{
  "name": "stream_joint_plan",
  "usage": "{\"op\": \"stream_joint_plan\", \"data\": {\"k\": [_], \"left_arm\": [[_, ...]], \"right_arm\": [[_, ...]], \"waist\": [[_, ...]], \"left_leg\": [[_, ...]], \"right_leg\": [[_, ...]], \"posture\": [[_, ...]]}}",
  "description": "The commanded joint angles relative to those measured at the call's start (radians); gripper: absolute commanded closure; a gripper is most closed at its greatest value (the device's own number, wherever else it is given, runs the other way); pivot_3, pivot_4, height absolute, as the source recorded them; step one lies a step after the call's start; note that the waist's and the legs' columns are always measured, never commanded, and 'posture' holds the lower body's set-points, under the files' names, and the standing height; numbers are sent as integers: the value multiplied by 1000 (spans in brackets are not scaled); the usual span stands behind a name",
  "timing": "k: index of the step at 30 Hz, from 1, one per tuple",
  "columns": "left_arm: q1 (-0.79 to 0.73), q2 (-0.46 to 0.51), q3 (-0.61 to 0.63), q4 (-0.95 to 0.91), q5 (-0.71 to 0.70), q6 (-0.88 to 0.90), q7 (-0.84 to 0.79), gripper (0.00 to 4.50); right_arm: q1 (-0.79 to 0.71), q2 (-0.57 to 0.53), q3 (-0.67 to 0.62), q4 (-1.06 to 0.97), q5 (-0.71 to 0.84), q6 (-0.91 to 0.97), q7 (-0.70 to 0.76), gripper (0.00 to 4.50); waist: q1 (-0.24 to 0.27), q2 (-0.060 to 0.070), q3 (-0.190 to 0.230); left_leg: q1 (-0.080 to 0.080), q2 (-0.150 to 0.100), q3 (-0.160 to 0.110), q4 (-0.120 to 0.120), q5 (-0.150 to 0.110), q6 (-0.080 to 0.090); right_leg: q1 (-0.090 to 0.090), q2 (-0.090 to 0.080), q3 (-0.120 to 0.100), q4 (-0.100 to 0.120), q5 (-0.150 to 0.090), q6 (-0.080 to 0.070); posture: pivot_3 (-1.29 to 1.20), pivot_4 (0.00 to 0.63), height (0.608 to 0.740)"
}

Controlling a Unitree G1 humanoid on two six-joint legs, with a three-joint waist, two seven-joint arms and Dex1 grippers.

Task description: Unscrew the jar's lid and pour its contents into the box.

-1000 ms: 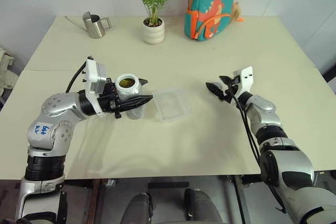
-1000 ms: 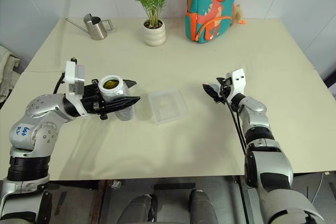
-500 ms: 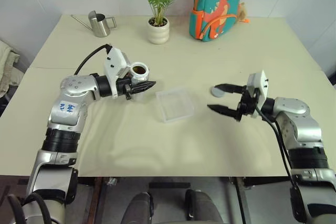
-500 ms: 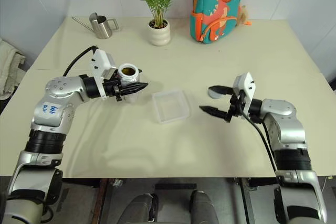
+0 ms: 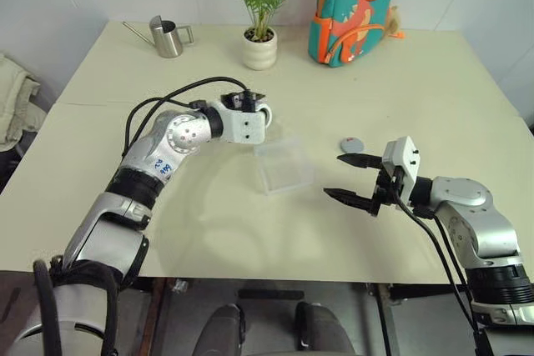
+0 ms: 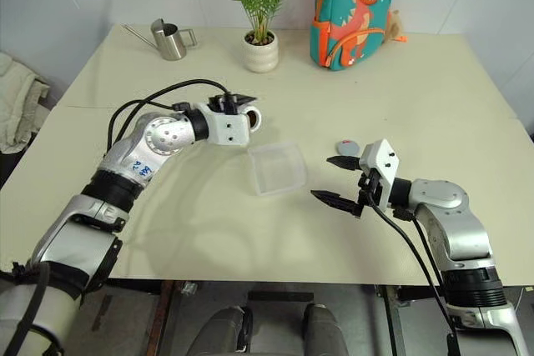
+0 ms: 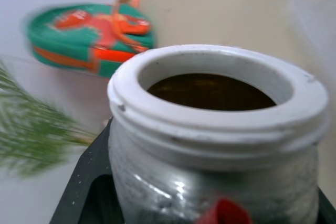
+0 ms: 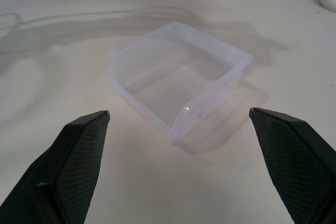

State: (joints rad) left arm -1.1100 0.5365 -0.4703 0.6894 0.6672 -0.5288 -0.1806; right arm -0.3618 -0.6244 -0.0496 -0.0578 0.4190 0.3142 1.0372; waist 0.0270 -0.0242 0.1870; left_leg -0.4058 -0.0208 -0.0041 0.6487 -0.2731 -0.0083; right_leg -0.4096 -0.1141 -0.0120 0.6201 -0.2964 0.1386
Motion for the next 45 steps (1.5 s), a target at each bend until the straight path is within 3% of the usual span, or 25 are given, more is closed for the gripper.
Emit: {"op": "stream_joint_plan", "data": {"k": [1,6,13,23,30,33,37,39,41,43,45], "left_arm": [[-93,20,-130,26,282,-71,301,2316],[-188,41,-326,67,624,16,663,2316],[-246,51,-474,96,857,124,960,2316],[-290,38,-536,101,963,217,1029,2316],[-285,59,-503,68,902,137,1004,2316],[-257,104,-448,4,781,-4,957,2316],[-188,178,-317,-34,484,-246,791,2316],[-122,196,-206,6,213,-305,588,2316],[-25,200,-84,6,-107,-266,328,2316],[77,192,53,-48,-398,-81,69,2316],[132,178,189,-85,-565,88,-38,2316]], "right_arm": [[-7,13,-7,-38,11,-6,-21,23],[-8,25,0,-35,9,-6,-34,23],[3,50,5,-47,16,2,-57,23],[0,71,10,-31,14,-3,-59,23],[-10,89,19,-7,5,-15,-52,23],[-10,89,25,1,6,-18,-47,23],[-19,88,29,16,9,-22,-42,23],[-27,88,31,27,8,-25,-37,23],[-33,87,34,35,6,-29,-31,23],[-39,87,36,43,5,-32,-26,23],[-43,87,37,49,5,-35,-21,23]], "waist": [[0,0,0],[0,0,0],[-1,0,0],[-1,0,0],[-2,0,0],[-3,0,0],[-5,0,0],[-5,0,0],[-6,0,0],[-8,0,0],[-13,0,0]], "left_leg": [[0,0,0,0,0,0],[0,-1,1,0,-1,2],[0,0,2,0,-1,2],[0,0,2,0,-1,2],[0,0,2,1,-1,2],[0,0,3,0,-1,2],[0,0,3,1,-1,1],[0,0,4,1,-1,1],[0,0,4,3,-1,1],[1,1,4,5,-1,1],[1,1,4,7,-1,2]], "right_leg": [[0,0,0,0,0,0],[0,0,0,-1,0,1],[-1,0,0,0,0,1],[-1,0,0,1,0,1],[-1,0,0,1,0,1],[-2,-1,1,1,0,1],[-2,-1,1,2,0,1],[-2,-2,1,2,0,1],[-2,-2,0,4,0,1],[-2,-2,1,5,0,1],[-1,-2,1,7,0,0]], "posture": [[0,150,740],[0,150,740],[0,150,740],[0,150,740],[0,150,740],[0,150,740],[0,150,740],[0,150,740],[0,150,740],[0,150,740],[0,150,740]]}}
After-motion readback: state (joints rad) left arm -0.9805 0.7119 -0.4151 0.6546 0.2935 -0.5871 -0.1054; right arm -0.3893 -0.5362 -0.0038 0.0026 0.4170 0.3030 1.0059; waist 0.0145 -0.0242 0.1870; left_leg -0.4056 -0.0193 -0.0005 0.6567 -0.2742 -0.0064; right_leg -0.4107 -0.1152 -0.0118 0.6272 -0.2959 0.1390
